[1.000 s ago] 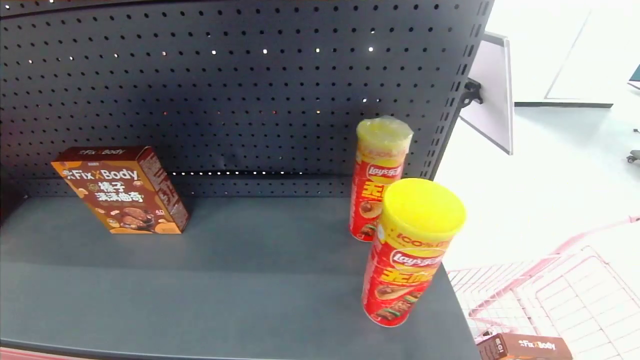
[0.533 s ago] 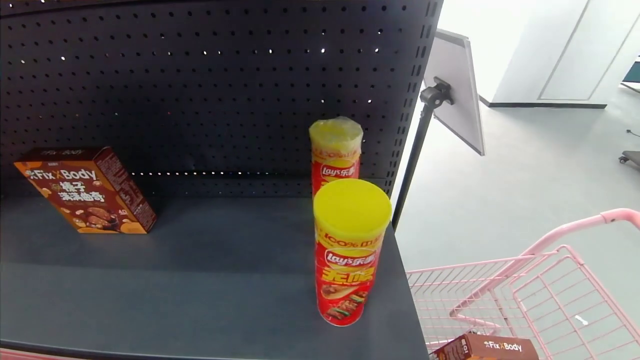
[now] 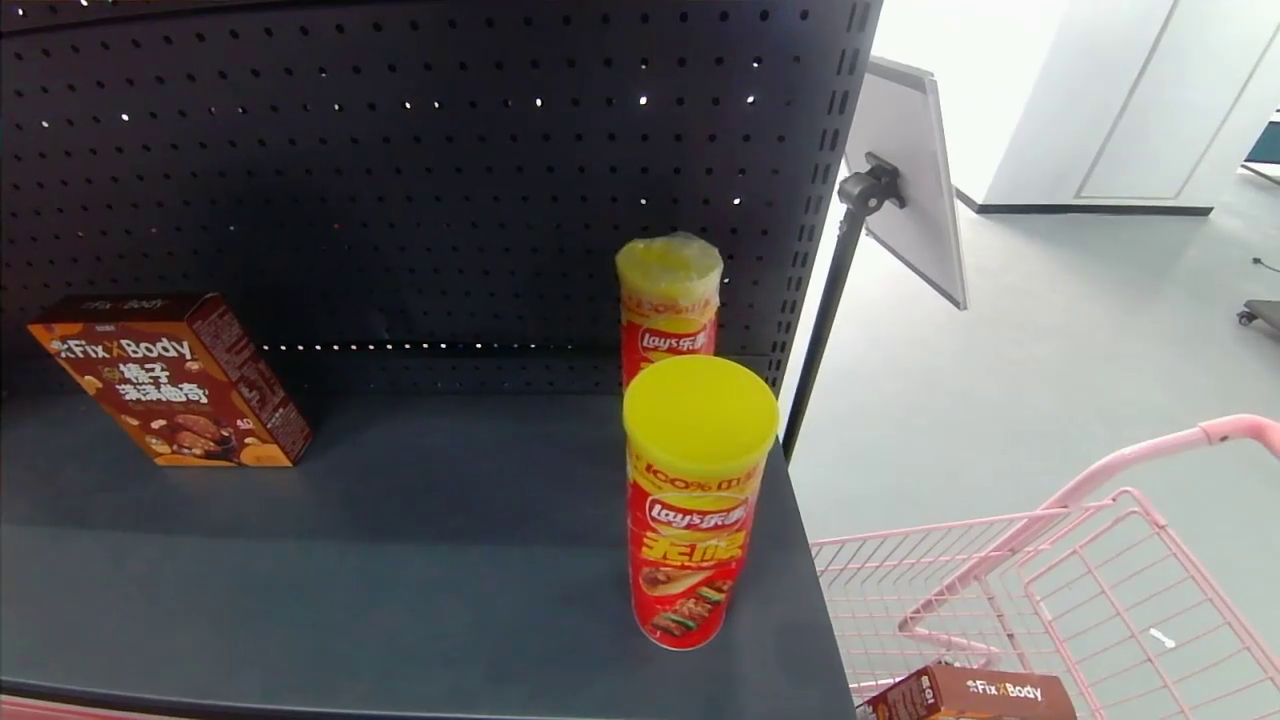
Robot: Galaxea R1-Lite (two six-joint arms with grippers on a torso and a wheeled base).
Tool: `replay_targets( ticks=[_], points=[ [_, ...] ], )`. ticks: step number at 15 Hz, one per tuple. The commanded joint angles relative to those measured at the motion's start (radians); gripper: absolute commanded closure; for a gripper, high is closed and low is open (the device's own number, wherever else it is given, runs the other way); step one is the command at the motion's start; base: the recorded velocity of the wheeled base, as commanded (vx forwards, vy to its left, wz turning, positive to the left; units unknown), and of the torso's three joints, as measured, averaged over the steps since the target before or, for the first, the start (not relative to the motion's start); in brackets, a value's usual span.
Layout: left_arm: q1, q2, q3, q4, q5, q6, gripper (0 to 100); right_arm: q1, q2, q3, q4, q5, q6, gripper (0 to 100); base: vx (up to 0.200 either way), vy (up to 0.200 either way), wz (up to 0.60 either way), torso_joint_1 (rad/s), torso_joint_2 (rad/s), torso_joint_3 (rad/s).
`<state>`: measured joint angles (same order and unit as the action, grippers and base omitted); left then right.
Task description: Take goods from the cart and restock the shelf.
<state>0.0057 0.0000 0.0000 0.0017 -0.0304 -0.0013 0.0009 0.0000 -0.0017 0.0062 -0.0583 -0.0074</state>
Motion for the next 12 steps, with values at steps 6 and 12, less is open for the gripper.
replay_targets(
  ticks=[6,12],
  points=[
    [0.000,0.000,0.000,0.000,0.000,0.000,0,0.001,0.000,0.000,0.000,0.000,0.000,0,-0.100,0.000,0.00,0.005,0.00,0.000],
    [0.000,0.000,0.000,0.000,0.000,0.000,0,0.001,0.000,0.000,0.000,0.000,0.000,0,0.000,0.000,0.00,0.000,0.00,0.000]
  ],
)
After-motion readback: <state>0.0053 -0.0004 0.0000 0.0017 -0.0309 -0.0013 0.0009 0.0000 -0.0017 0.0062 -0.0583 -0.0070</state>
